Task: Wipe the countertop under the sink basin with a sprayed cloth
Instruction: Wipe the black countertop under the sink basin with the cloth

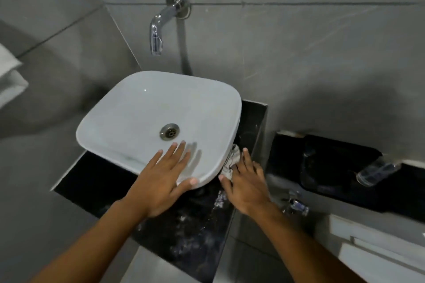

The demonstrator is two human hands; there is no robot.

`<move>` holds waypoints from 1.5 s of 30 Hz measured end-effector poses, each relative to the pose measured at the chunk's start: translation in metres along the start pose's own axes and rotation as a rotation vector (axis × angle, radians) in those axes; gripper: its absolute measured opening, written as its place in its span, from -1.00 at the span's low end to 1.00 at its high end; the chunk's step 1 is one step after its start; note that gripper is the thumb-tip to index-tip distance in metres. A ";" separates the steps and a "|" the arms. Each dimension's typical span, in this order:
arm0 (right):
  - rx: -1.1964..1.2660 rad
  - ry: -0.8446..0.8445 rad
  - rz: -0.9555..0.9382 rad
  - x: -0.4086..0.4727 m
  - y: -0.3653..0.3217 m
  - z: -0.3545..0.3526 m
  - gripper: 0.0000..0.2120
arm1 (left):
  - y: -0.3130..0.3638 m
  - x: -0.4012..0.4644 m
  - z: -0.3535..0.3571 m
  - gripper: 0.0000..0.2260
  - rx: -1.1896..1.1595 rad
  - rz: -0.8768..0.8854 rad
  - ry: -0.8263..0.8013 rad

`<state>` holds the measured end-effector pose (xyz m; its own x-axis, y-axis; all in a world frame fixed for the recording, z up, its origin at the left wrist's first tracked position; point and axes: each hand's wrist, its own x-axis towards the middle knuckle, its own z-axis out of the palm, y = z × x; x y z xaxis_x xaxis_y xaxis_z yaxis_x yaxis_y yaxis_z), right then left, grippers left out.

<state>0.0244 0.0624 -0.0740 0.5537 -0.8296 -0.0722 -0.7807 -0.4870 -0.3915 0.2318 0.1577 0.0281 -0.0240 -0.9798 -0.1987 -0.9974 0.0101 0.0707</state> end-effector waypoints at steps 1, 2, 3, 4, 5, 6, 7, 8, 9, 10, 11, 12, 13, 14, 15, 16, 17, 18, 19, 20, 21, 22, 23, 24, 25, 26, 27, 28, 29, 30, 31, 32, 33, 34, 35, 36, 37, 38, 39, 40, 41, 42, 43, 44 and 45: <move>-0.027 0.003 0.005 -0.003 -0.003 0.000 -0.32 | -0.002 0.006 0.001 -0.27 0.014 0.027 -0.007; -0.046 0.005 0.010 -0.007 -0.008 0.000 -0.34 | -0.003 0.011 0.001 -0.26 0.016 0.042 -0.011; -0.058 0.006 0.021 -0.015 -0.018 0.001 -0.34 | -0.005 0.015 0.002 -0.25 0.011 0.053 -0.017; -0.071 0.003 0.036 -0.027 -0.031 0.003 -0.35 | -0.007 0.016 0.003 -0.24 0.002 0.070 -0.024; -0.085 -0.001 0.048 -0.042 -0.046 0.008 -0.34 | -0.008 0.018 0.004 -0.23 -0.007 0.089 -0.020; -0.093 -0.020 0.047 -0.061 -0.064 0.016 -0.33 | -0.010 0.018 0.005 -0.23 -0.010 0.104 -0.008; -0.089 -0.050 0.043 -0.082 -0.083 0.027 -0.30 | -0.011 0.018 0.006 -0.22 -0.010 0.119 0.003; -0.090 -0.089 0.040 -0.104 -0.102 0.039 -0.27 | -0.011 0.018 0.006 -0.22 -0.009 0.135 0.011; -0.099 -0.127 0.033 -0.128 -0.120 0.049 -0.23 | -0.011 0.018 0.006 -0.22 -0.010 0.148 0.016; -0.116 -0.150 0.027 -0.148 -0.134 0.056 -0.19 | -0.011 0.017 0.006 -0.22 -0.011 0.155 0.018; -0.124 -0.159 0.040 -0.163 -0.145 0.059 -0.19 | -0.012 0.017 0.006 -0.23 -0.011 0.162 0.020; -0.125 -0.144 0.059 -0.171 -0.150 0.059 -0.22 | -0.012 0.017 0.006 -0.24 -0.005 0.168 0.023; -0.134 -0.095 0.074 -0.172 -0.151 0.059 -0.26 | -0.013 0.017 0.007 -0.25 -0.002 0.175 0.031; -0.146 -0.056 0.083 -0.167 -0.147 0.059 -0.27 | -0.014 0.018 0.007 -0.26 -0.001 0.182 0.041; -0.158 -0.009 0.098 -0.157 -0.140 0.059 -0.26 | -0.016 0.019 0.008 -0.26 -0.003 0.191 0.047; -0.151 -0.017 0.134 -0.143 -0.129 0.059 -0.25 | -0.017 0.020 0.010 -0.26 -0.011 0.197 0.060; -0.150 -0.021 0.200 -0.125 -0.117 0.055 -0.24 | -0.018 0.021 0.012 -0.26 -0.024 0.200 0.079; -0.151 0.007 0.264 -0.103 -0.104 0.049 -0.24 | -0.019 0.021 0.014 -0.26 -0.037 0.205 0.101; -0.155 0.030 0.306 -0.080 -0.091 0.042 -0.25 | -0.020 0.023 0.015 -0.26 -0.042 0.214 0.121; -0.153 0.042 0.327 -0.058 -0.079 0.036 -0.25 | -0.021 0.024 0.016 -0.26 -0.040 0.224 0.136; -0.149 0.038 0.330 -0.039 -0.071 0.030 -0.23 | -0.021 0.025 0.017 -0.26 -0.036 0.230 0.146; -0.153 0.022 0.318 -0.023 -0.064 0.025 -0.21 | -0.021 0.025 0.017 -0.26 -0.033 0.231 0.154; -0.150 0.014 0.304 -0.012 -0.059 0.023 -0.19 | -0.021 0.026 0.016 -0.26 -0.028 0.231 0.164; -0.133 0.012 0.296 -0.007 -0.057 0.023 -0.18 | -0.021 0.026 0.016 -0.26 -0.024 0.230 0.170; -0.113 0.016 0.294 -0.009 -0.057 0.024 -0.17 | -0.021 0.027 0.015 -0.26 -0.024 0.230 0.170; -0.110 0.023 0.289 -0.017 -0.060 0.027 -0.17 | -0.020 0.027 0.015 -0.27 -0.026 0.230 0.167; -0.112 0.030 0.275 -0.029 -0.068 0.031 -0.16 | -0.020 0.026 0.016 -0.27 -0.025 0.229 0.166; -0.106 0.042 0.249 -0.044 -0.078 0.038 -0.16 | -0.020 0.026 0.016 -0.26 -0.023 0.230 0.167; -0.076 0.057 0.223 -0.062 -0.091 0.047 -0.17 | -0.019 0.026 0.016 -0.26 -0.025 0.232 0.166; -0.034 0.081 0.202 -0.081 -0.107 0.057 -0.19 | -0.019 0.026 0.015 -0.25 -0.026 0.233 0.166; 0.006 0.106 0.191 -0.101 -0.123 0.068 -0.22 | -0.019 0.025 0.016 -0.25 -0.025 0.233 0.169; 0.038 0.124 0.189 -0.119 -0.138 0.079 -0.23 | -0.019 0.025 0.015 -0.26 -0.023 0.232 0.173; 0.052 0.131 0.197 -0.134 -0.150 0.087 -0.23 | -0.018 0.025 0.015 -0.26 -0.025 0.231 0.173; 0.051 0.129 0.209 -0.145 -0.157 0.093 -0.22 | -0.018 0.024 0.016 -0.26 -0.025 0.230 0.174; 0.042 0.132 0.230 -0.151 -0.161 0.097 -0.24 | -0.018 0.024 0.016 -0.27 -0.024 0.230 0.176; 0.035 0.136 0.246 -0.151 -0.161 0.098 -0.28 | -0.018 0.023 0.016 -0.28 -0.024 0.230 0.181; 0.023 0.144 0.252 -0.146 -0.159 0.097 -0.33 | -0.019 0.024 0.017 -0.28 -0.026 0.230 0.184; 0.003 0.160 0.253 -0.138 -0.154 0.095 -0.37 | -0.019 0.024 0.017 -0.28 -0.029 0.231 0.185; -0.024 0.179 0.260 -0.128 -0.147 0.092 -0.39 | -0.019 0.024 0.017 -0.28 -0.031 0.232 0.187; -0.043 0.192 0.283 -0.114 -0.138 0.089 -0.40 | -0.019 0.025 0.018 -0.28 -0.032 0.233 0.192; -0.049 0.203 0.318 -0.098 -0.128 0.084 -0.41 | -0.019 0.025 0.018 -0.28 -0.030 0.233 0.200; -0.044 0.214 0.348 -0.080 -0.117 0.078 -0.41 | -0.019 0.025 0.019 -0.27 -0.025 0.234 0.211; -0.029 0.213 0.371 -0.063 -0.107 0.071 -0.42 | -0.019 0.026 0.019 -0.27 -0.024 0.233 0.215; -0.014 0.203 0.387 -0.050 -0.100 0.065 -0.42 | -0.020 0.026 0.018 -0.27 -0.025 0.233 0.211; -0.009 0.193 0.397 -0.042 -0.095 0.061 -0.41 | -0.020 0.026 0.017 -0.27 -0.025 0.235 0.202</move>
<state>0.0931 0.1601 -0.0895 0.1462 -0.9884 -0.0423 -0.9251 -0.1214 -0.3597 0.2503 0.1351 0.0045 -0.2371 -0.9712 0.0239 -0.9642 0.2382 0.1161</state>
